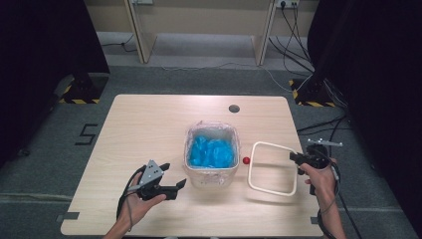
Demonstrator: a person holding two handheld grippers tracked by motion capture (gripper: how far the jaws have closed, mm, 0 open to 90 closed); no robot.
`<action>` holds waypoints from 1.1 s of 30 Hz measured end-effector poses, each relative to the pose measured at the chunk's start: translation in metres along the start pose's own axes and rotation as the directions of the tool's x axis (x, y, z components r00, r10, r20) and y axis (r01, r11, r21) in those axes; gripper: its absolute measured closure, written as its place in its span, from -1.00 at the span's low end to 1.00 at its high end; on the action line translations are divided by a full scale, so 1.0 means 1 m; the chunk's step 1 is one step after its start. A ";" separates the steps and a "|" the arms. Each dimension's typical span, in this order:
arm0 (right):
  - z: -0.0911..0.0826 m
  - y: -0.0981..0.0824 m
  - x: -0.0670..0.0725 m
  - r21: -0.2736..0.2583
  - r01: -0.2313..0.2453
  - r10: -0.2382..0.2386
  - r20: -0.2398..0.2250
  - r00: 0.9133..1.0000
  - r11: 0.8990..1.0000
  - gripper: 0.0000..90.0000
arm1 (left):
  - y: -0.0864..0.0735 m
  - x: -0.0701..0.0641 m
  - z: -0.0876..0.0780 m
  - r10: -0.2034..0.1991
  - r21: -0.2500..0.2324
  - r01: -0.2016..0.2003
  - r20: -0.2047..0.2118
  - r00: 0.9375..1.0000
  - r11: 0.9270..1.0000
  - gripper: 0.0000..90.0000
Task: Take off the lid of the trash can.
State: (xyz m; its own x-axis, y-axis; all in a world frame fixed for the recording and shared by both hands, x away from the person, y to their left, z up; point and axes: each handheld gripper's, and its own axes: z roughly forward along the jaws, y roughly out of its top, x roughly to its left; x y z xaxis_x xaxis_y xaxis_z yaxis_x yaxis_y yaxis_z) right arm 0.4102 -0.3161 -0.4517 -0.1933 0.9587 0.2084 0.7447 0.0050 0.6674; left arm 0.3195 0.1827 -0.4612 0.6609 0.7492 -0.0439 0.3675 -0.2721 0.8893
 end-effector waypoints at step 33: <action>0.032 -0.031 0.001 0.031 0.023 -0.025 0.080 0.997 0.999 0.69 | -0.011 0.005 0.004 -0.020 0.033 0.020 0.007 1.000 0.999 -0.59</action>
State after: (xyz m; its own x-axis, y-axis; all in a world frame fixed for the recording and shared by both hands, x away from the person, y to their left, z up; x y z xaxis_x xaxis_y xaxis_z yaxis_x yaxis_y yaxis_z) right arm 0.4075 -0.3061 -0.4946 -0.1603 0.9779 0.1340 0.7598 0.0356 0.6492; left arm 0.3207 0.1870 -0.4733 0.6577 0.7505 -0.0647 0.4022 -0.2772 0.8726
